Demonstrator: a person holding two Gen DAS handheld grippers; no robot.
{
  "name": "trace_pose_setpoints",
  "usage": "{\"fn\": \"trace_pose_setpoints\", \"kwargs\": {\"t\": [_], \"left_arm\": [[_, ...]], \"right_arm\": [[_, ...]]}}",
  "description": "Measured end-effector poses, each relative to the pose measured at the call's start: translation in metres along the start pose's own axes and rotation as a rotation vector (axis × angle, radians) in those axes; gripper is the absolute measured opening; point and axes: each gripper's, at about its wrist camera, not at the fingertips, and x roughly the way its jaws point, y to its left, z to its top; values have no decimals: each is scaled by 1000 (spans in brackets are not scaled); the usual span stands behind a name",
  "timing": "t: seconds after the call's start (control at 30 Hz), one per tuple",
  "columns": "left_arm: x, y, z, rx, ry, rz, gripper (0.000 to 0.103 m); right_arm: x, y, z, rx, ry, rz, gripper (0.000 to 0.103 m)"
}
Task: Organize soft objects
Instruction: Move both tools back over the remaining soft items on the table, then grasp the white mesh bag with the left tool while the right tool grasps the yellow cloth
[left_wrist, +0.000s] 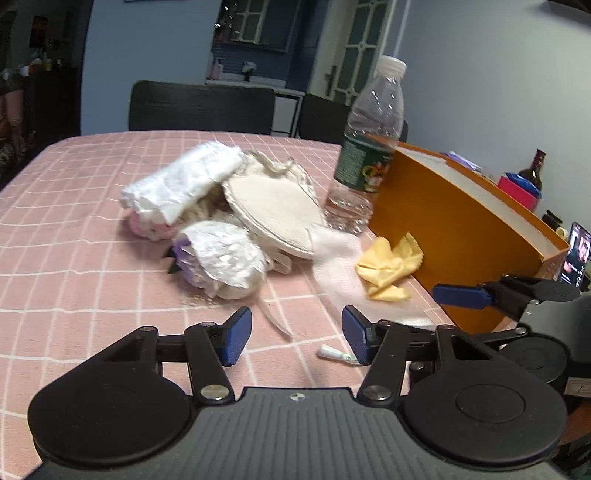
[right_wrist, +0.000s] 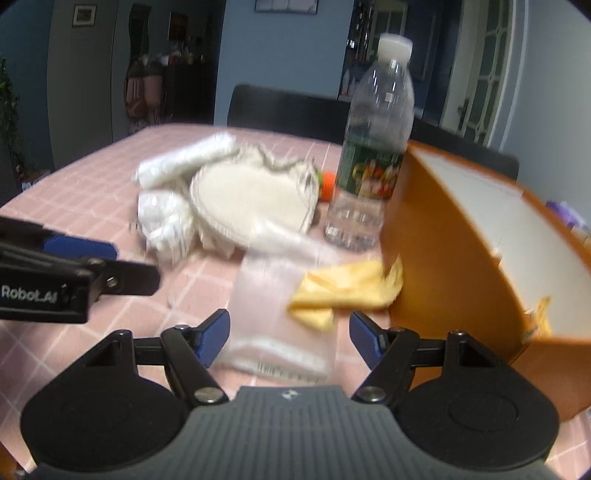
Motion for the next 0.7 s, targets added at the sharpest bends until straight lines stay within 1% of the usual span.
{"fn": "trace_pose_setpoints", "kwargs": {"t": [0.07,0.13,0.2,0.23,0.27,0.3,0.37,0.4,0.47,0.57,0.63,0.67,0.7], "left_arm": [[4,-1,-2,-6,11,-8,63],[6,-1,-4,-10,22,-8,61],[7,0,-5,-17,33,-4,61],[7,1,-6,-21,38,-2,61],[7,1,-6,-26,41,2,61],[6,2,-6,-30,42,5,61],[4,3,-6,-36,42,14,61],[3,4,-6,-39,40,21,61],[-1,5,-6,-42,40,34,61],[-7,9,-8,-52,44,53,61],[-11,12,-9,-64,46,63,61],[-13,12,-9,-69,45,64,61],[-14,13,-8,-72,42,63,61]], "right_arm": [[8,-2,-5,21,32,9,70],[13,-4,-8,46,49,12,67],[18,-7,-11,63,67,13,57],[21,-8,-12,71,76,19,51],[22,-10,-13,83,78,28,39],[22,-11,-12,91,74,33,22],[22,-7,-11,82,70,51,7],[22,-4,-10,74,68,60,4],[22,3,-9,53,64,89,2],[20,17,-6,28,54,171,2],[18,27,-6,2,54,225,4],[18,32,-6,-17,58,243,9],[17,36,-5,-36,56,249,16]]}}
